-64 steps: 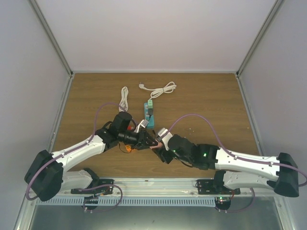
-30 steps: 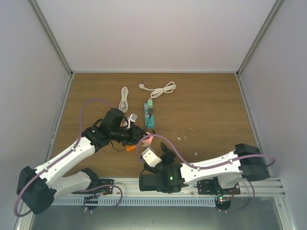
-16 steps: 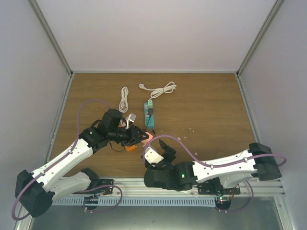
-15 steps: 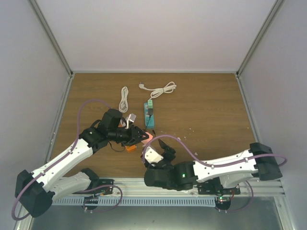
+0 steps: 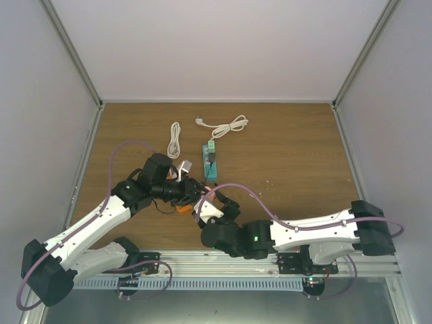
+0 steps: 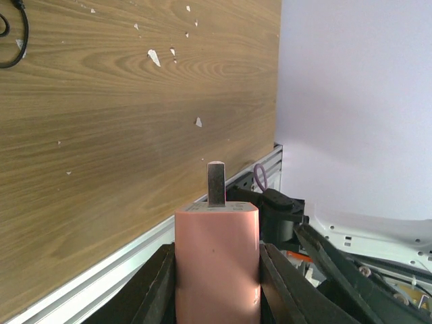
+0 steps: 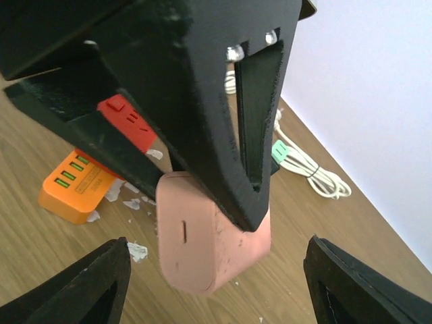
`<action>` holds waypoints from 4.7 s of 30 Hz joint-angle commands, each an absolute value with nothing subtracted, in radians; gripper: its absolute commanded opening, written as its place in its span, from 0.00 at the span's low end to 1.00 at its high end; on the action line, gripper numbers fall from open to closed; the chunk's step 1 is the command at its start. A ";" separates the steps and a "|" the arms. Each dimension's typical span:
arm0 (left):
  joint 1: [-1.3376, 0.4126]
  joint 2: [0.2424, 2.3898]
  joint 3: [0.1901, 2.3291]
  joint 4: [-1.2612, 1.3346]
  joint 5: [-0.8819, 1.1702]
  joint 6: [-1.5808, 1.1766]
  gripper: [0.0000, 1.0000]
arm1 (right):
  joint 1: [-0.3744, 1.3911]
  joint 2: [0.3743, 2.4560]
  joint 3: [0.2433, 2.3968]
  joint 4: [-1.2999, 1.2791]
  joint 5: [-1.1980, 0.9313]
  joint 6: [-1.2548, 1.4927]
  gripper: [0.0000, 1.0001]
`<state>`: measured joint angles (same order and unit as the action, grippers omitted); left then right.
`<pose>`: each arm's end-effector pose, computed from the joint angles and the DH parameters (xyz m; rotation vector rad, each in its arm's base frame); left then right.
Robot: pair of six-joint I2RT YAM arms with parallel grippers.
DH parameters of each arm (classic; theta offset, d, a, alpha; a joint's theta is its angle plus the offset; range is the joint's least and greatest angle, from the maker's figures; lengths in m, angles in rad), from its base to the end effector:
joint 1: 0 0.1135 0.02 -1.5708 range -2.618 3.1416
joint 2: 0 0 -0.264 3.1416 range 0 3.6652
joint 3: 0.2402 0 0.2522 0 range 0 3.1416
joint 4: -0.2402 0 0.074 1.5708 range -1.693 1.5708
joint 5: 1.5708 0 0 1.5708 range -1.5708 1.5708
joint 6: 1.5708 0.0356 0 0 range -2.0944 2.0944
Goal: Insert the plug
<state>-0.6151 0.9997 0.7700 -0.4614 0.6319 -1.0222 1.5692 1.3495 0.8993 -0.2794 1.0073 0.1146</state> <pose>0.1583 -0.1376 0.2728 -0.1331 2.6129 -1.4661 0.0305 0.2780 0.2565 -0.9033 1.7116 -0.0627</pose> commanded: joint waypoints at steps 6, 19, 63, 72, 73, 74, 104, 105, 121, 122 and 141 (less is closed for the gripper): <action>-0.611 0.988 0.783 -0.439 0.681 -1.028 0.00 | 1.510 1.401 0.912 -0.258 0.991 0.094 0.72; -0.611 0.998 0.770 -0.428 0.713 -1.024 0.00 | 1.489 1.436 0.932 -0.212 1.027 0.058 0.62; -0.142 1.018 0.904 -0.620 0.563 -0.542 0.99 | 1.317 1.295 1.057 -0.342 0.519 0.365 0.01; -0.139 0.868 0.820 -0.524 0.204 -0.528 0.99 | 1.229 1.608 1.409 -0.554 0.330 0.427 0.00; -0.135 0.851 0.813 -0.523 0.173 -0.538 0.99 | 1.220 1.633 1.438 -0.560 0.314 0.427 0.00; -0.129 0.839 0.807 -0.521 0.163 -0.544 0.99 | 1.210 1.659 1.465 -0.570 0.301 0.425 0.00; -0.128 0.761 0.608 -0.405 -0.044 -0.701 0.99 | 1.144 2.003 1.759 -0.740 0.171 0.466 0.01; -0.127 0.763 0.607 -0.402 -0.043 -0.700 0.99 | 1.141 1.999 1.750 -0.730 0.163 0.473 0.01; -0.127 0.805 0.612 -0.390 -0.005 -0.690 0.99 | 1.059 1.995 1.688 -0.669 0.006 0.563 0.00; -0.126 0.804 0.611 -0.390 -0.003 -0.690 0.99 | 1.057 1.997 1.687 -0.660 -0.007 0.568 0.00; -0.128 0.825 0.609 -0.381 -0.002 -0.686 0.99 | 1.041 2.028 1.640 -0.623 -0.120 0.687 0.00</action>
